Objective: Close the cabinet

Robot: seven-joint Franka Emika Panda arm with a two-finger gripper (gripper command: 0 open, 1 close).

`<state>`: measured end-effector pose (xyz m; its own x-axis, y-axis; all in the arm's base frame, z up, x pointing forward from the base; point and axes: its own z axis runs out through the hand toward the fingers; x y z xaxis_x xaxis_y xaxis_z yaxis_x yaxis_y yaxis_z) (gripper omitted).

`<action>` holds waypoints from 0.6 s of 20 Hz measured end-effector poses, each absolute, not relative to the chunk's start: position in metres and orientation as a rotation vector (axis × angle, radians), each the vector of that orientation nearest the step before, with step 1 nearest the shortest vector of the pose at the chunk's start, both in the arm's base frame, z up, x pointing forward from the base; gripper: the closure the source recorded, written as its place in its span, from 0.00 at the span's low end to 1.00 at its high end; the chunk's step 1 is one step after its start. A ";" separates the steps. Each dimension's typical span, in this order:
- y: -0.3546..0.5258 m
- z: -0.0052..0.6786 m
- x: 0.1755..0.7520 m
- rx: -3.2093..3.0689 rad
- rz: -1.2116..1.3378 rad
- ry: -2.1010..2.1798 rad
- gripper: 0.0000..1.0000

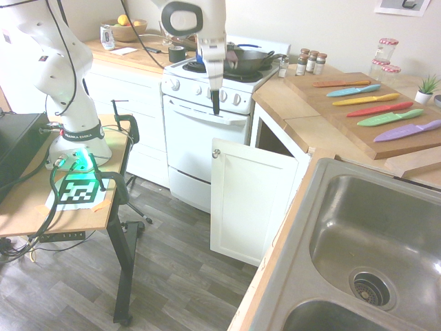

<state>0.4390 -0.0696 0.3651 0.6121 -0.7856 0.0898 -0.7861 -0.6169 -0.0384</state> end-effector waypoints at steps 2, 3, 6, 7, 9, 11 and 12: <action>-0.101 0.355 0.440 2.802 0.147 -1.408 0.00; -0.117 0.350 0.442 2.797 0.145 -1.420 0.00; -0.158 0.330 0.455 2.793 0.124 -1.448 0.00; -0.168 0.319 0.462 2.797 0.105 -1.453 0.00; -0.181 0.294 0.479 2.801 0.061 -1.463 0.00; -0.185 0.272 0.498 2.812 0.021 -1.458 0.00; -0.183 0.263 0.506 2.817 0.009 -1.452 0.00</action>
